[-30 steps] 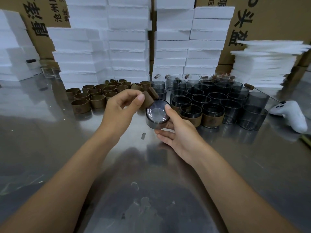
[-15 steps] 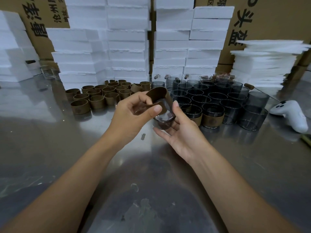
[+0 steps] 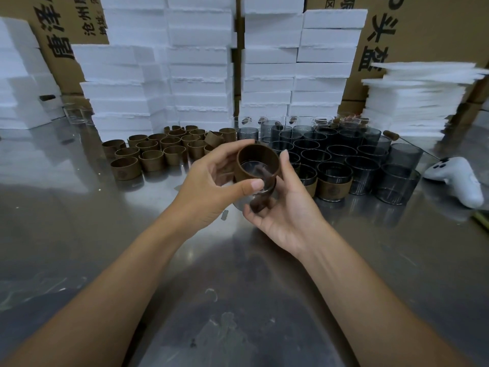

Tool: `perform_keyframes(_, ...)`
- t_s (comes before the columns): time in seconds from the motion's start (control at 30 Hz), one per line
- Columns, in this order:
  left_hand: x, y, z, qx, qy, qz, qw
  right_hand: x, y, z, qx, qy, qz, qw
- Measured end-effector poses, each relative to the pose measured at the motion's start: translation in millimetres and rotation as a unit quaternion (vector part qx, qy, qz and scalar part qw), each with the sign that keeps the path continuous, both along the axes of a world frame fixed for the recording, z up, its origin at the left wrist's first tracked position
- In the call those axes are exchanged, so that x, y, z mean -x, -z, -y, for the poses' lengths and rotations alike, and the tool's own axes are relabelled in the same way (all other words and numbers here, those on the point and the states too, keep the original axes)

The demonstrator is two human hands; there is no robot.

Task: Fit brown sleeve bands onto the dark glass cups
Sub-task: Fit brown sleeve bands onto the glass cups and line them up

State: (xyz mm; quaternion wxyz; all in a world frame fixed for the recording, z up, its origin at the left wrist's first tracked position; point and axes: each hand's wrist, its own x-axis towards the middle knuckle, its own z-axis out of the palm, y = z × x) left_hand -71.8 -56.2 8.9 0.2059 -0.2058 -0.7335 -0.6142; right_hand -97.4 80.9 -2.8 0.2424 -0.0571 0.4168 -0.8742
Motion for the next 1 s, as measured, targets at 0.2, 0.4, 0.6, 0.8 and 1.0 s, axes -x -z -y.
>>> perform_keyframes(0.2, -1.5, -2.1, 1.1, -0.008, 0.016, 0.010, 1.000, -2.0, -1.5, 1.2, 0.003, -0.014, -0.013, 1.000)
perform_keyframes(0.4, -2.4, -2.7, 0.3, -0.013, 0.034, 0.022, 0.999, -2.6, -2.7, 0.2, 0.025, -0.014, -0.017, 0.999)
perform_keyframes(0.6, -1.0, -0.6, 1.1, -0.014, 0.043, 0.047, 0.998, -4.3, -4.4, -0.3, 0.018, -0.006, -0.013, 1.000)
perform_keyframes(0.8, 3.2, 4.3, -0.2, -0.077, 0.048, 0.062, 0.994, -5.7, -3.2, 2.0, 0.021, 0.012, -0.031, 0.999)
perform_keyframes(1.0, 5.2, 7.0, -3.4, -0.127, 0.070, 0.134, 0.980, -3.0, -3.7, 2.8, 0.062, 0.038, -0.057, 0.996)
